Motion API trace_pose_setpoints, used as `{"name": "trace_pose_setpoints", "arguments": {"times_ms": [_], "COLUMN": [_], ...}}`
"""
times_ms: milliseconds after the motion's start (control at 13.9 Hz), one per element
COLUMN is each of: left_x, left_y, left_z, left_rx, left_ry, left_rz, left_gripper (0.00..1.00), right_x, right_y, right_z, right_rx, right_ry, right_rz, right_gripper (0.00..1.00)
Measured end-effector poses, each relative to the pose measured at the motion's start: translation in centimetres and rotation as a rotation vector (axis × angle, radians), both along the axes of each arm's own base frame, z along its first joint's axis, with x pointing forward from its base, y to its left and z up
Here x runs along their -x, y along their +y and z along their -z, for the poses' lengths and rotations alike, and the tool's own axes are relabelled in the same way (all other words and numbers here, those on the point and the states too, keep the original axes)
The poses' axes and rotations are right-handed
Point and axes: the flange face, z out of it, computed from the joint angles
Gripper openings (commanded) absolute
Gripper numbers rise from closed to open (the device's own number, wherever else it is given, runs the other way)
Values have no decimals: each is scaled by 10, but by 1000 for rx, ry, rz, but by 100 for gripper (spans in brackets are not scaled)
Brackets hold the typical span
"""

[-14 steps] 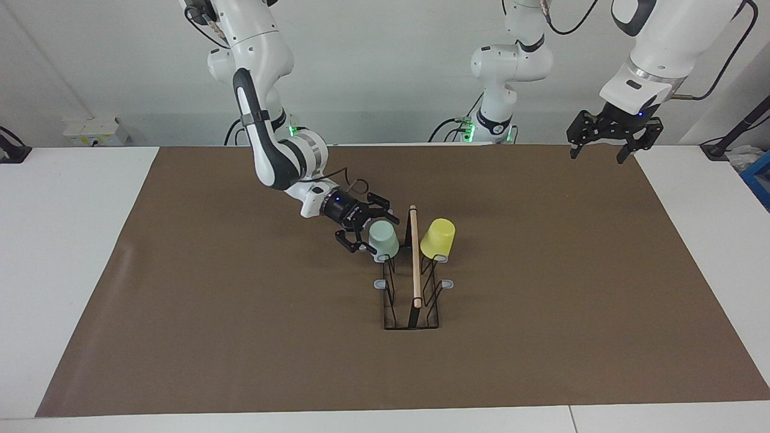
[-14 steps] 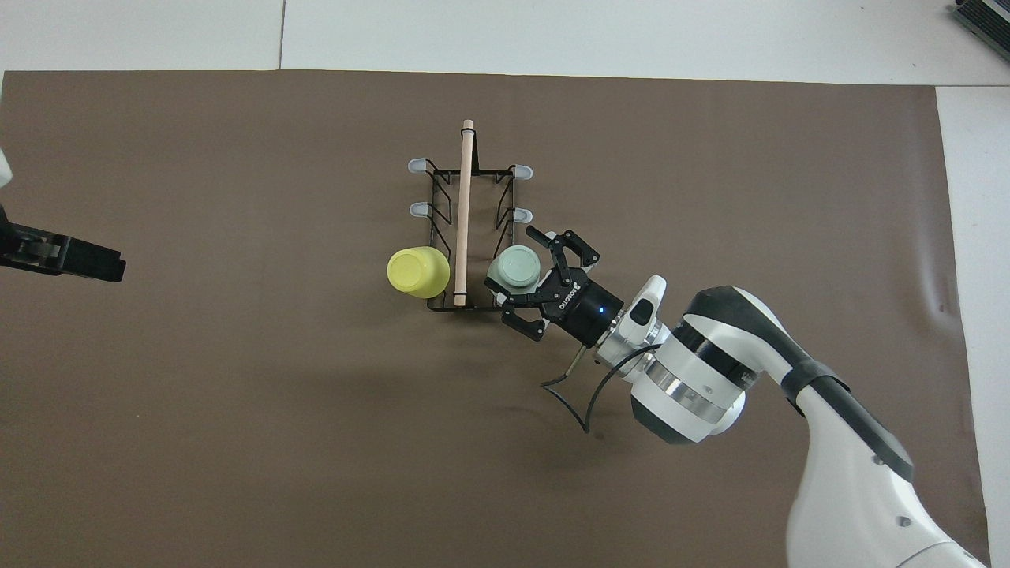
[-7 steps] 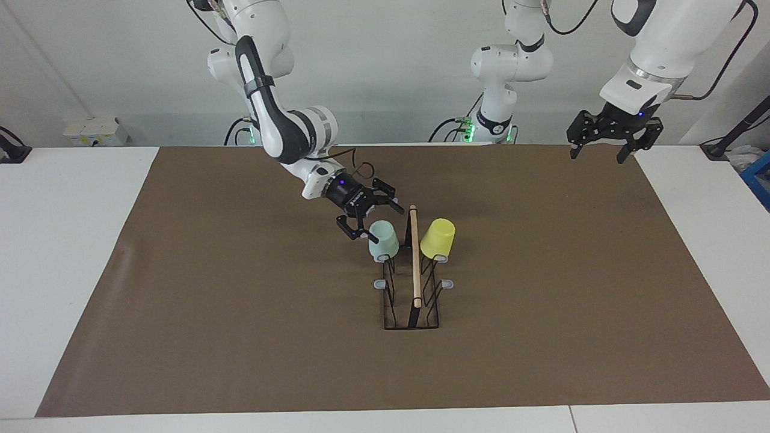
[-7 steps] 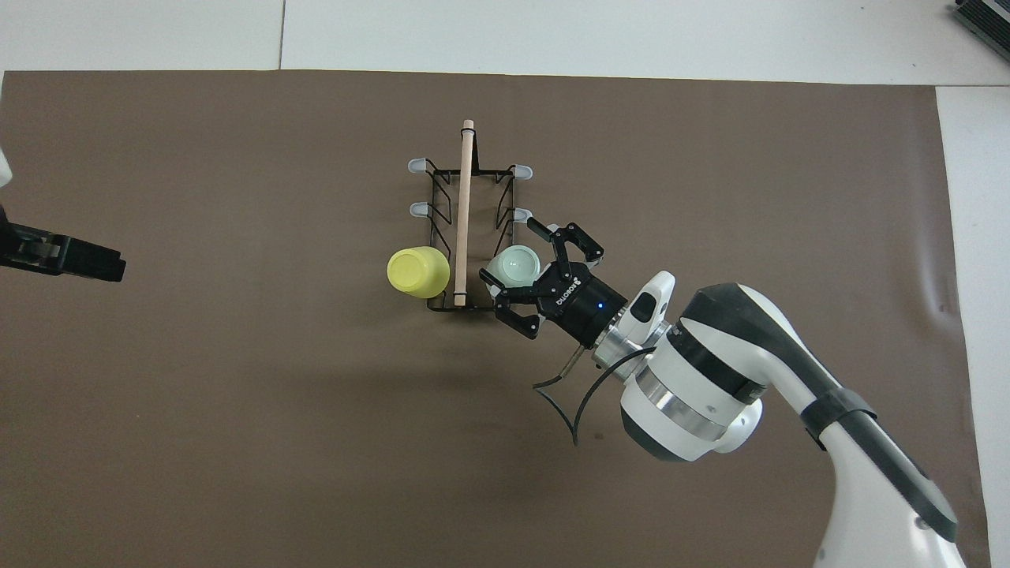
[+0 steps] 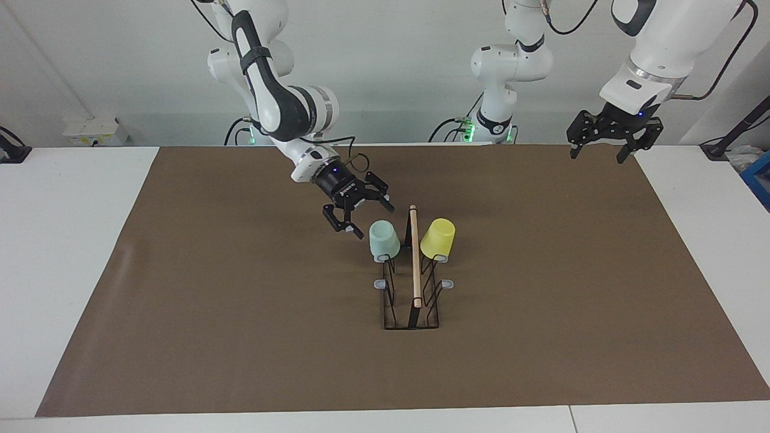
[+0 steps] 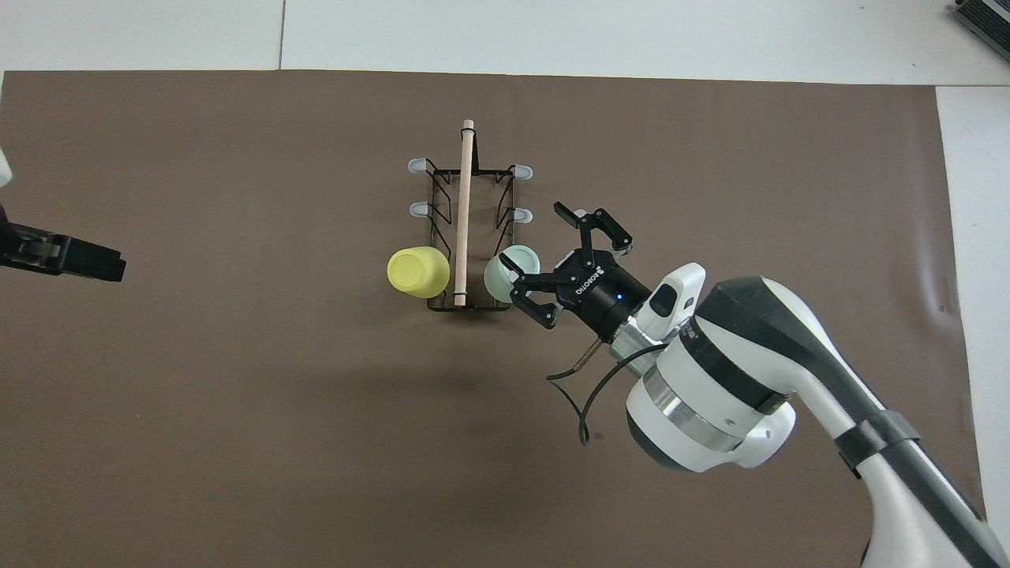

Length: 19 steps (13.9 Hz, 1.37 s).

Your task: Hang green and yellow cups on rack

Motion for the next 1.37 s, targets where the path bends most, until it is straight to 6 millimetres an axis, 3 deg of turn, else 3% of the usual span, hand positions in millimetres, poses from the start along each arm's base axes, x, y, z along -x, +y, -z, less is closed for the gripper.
{"name": "trace_pose_setpoints", "arguments": {"times_ms": [360, 721, 1009, 1369], "left_x": [0, 0, 0, 0], "left_y": [0, 0, 0, 0], "left_z": [0, 0, 0, 0], "left_rx": [0, 0, 0, 0], "left_ry": [0, 0, 0, 0], "left_rz": [0, 0, 0, 0], "left_gripper": [100, 100, 100, 100], "right_x": [-3, -23, -32, -37], "right_y": [-9, -46, -63, -65], "right_z": [-11, -23, -32, -37], "right_rx": [77, 305, 488, 466], "right_ry": [-35, -122, -188, -122], "right_rz": [-17, -56, -101, -86], "right_gripper": [100, 100, 100, 100]}}
